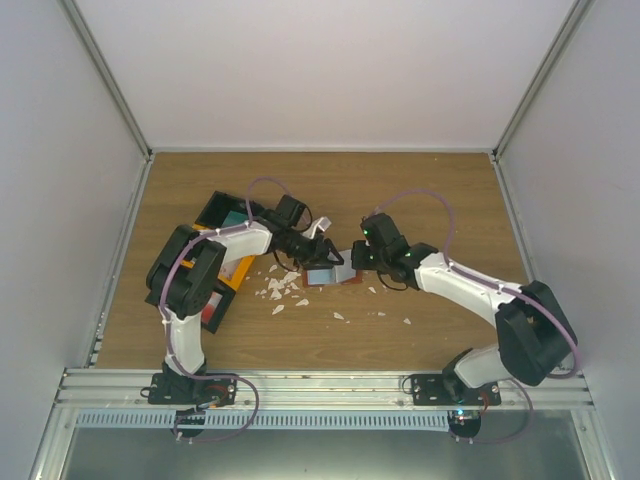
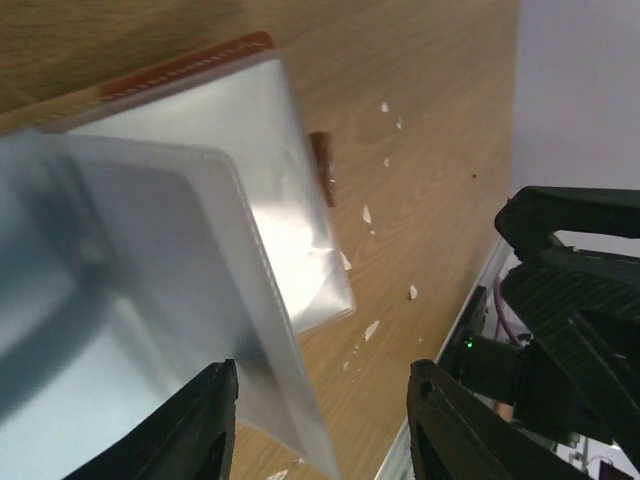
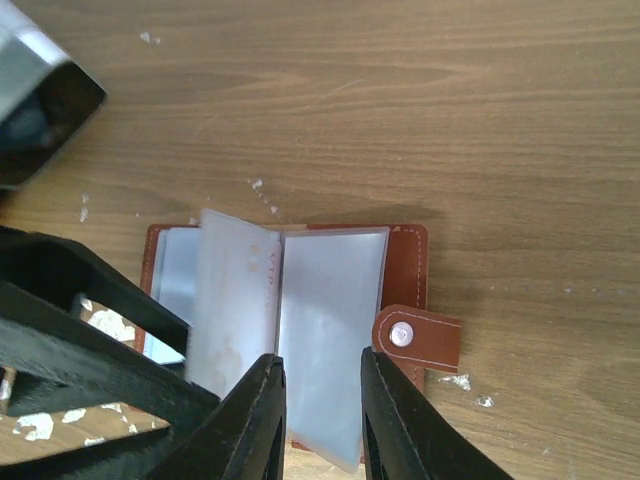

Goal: Put the credit cards into the card holder
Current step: Turn over the card slot in the card holder.

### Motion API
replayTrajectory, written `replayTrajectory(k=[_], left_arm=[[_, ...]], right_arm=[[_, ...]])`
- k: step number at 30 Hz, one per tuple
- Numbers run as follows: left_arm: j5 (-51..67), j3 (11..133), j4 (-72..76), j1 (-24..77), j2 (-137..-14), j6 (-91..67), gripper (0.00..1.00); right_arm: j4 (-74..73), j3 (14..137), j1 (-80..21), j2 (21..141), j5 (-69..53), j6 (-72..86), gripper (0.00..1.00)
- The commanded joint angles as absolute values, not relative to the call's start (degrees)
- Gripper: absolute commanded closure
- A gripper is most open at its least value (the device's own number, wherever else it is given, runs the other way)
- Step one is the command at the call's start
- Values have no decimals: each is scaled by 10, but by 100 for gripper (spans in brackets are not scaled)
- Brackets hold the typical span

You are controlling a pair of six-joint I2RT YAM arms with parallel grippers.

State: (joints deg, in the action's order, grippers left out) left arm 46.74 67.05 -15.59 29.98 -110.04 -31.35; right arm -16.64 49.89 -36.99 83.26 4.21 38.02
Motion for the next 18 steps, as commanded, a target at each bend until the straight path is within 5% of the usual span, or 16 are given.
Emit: replayTrajectory(k=[1, 18], left_arm=[[502, 688, -124, 317, -1120, -312, 49], [412, 692, -89, 329, -1099, -301, 38]], right_arm=[[-162, 488, -362, 802, 68, 406, 77], [-174, 488, -357, 764, 72, 408, 76]])
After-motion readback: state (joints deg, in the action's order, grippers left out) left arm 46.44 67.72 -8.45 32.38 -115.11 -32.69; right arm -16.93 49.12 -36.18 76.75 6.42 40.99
